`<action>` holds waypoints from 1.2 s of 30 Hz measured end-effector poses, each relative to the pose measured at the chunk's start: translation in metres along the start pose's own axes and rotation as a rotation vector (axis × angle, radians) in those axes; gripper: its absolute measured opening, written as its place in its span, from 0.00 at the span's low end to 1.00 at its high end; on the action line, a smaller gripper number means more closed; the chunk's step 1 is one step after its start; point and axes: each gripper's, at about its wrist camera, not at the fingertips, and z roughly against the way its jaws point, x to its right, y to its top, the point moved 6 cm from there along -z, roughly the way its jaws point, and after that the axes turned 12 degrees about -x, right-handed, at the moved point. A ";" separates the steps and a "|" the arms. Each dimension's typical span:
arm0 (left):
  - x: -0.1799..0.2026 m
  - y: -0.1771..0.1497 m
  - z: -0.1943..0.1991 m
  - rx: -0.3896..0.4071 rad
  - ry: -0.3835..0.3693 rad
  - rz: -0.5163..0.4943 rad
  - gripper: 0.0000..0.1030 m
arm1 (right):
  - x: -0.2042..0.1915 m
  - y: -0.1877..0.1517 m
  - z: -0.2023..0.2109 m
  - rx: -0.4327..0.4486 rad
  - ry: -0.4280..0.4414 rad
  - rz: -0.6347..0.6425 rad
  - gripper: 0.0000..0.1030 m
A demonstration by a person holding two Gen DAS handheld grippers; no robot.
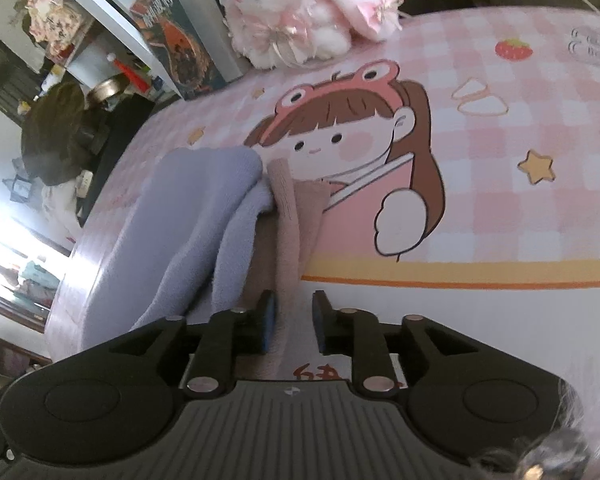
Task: Fold clothes
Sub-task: 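Fold the lavender end over toward the right tool with the left tool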
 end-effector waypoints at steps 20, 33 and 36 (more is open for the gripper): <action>0.008 -0.002 0.002 -0.013 -0.035 -0.043 0.41 | -0.037 0.054 -0.014 0.034 0.251 -0.016 0.12; -0.013 -0.007 0.027 0.022 -0.176 0.112 0.44 | -0.041 0.037 0.024 0.101 -0.009 0.211 0.30; -0.036 -0.010 0.047 0.082 -0.238 0.212 0.44 | -0.048 0.024 0.026 0.029 0.060 0.213 0.48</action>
